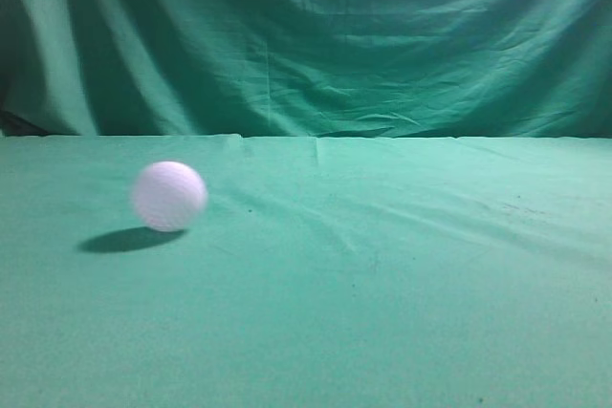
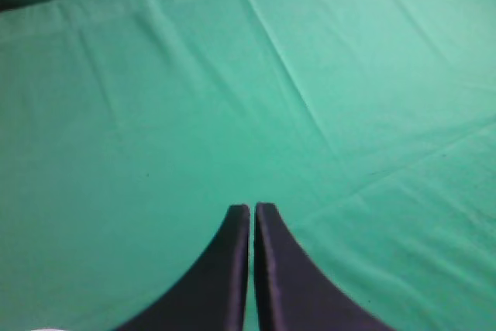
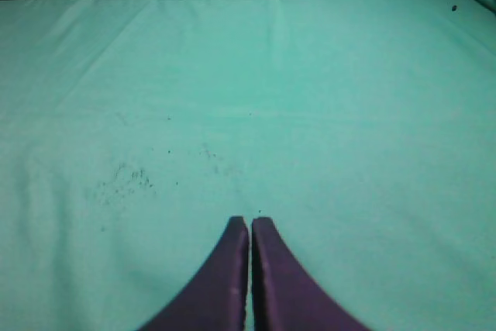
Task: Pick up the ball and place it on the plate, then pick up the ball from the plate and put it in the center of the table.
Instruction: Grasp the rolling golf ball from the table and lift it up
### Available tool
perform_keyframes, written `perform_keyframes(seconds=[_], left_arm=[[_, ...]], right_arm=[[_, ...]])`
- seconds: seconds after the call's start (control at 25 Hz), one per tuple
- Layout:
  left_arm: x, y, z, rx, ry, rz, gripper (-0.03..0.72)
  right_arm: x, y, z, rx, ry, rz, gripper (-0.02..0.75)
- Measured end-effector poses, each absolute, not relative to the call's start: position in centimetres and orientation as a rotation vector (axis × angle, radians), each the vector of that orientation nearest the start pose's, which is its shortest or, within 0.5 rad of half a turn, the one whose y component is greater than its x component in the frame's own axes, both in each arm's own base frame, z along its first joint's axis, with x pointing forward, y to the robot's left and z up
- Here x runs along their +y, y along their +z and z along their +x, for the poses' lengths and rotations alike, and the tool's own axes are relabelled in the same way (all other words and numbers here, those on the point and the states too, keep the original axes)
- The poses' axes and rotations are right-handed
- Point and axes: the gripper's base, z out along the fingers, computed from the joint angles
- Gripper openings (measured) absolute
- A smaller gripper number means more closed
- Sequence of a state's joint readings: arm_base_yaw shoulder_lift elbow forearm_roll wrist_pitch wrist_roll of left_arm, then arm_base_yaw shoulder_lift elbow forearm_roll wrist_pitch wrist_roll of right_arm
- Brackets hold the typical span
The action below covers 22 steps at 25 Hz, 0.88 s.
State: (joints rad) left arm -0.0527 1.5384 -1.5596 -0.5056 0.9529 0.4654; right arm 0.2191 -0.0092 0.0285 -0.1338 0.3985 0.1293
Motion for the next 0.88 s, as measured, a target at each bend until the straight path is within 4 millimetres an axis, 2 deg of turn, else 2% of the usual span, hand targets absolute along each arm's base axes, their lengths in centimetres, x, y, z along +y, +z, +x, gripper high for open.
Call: perform_keyframes(seconds=[0.12,0.28,0.48,0.64,0.88], left_arm=[[-5.6,42.2,30.5,2.191,-0.414,0.460,0.000],[-5.2,43.4,26.5,2.110,-0.384,0.437,0.000],[-4.5,42.1,20.7,2.021,-0.335,0.398,0.000],[-3.9,40.0,16.3,1.948,-0.284,0.382,0.000],[-3.3,36.7,10.5,1.849,-0.227,0.390,0.000]], right_arm=[[0.7,16.9,5.2,1.892,0.104,-0.167,0.000],[0.7,16.9,5.2,1.892,0.104,-0.167,0.000],[0.7,16.9,5.2,1.892,0.104,-0.167,0.000],[0.7,17.0,5.2,1.881,0.106,-0.167,0.000],[1.0,18.5,5.5,1.702,0.138,-0.168,0.000]])
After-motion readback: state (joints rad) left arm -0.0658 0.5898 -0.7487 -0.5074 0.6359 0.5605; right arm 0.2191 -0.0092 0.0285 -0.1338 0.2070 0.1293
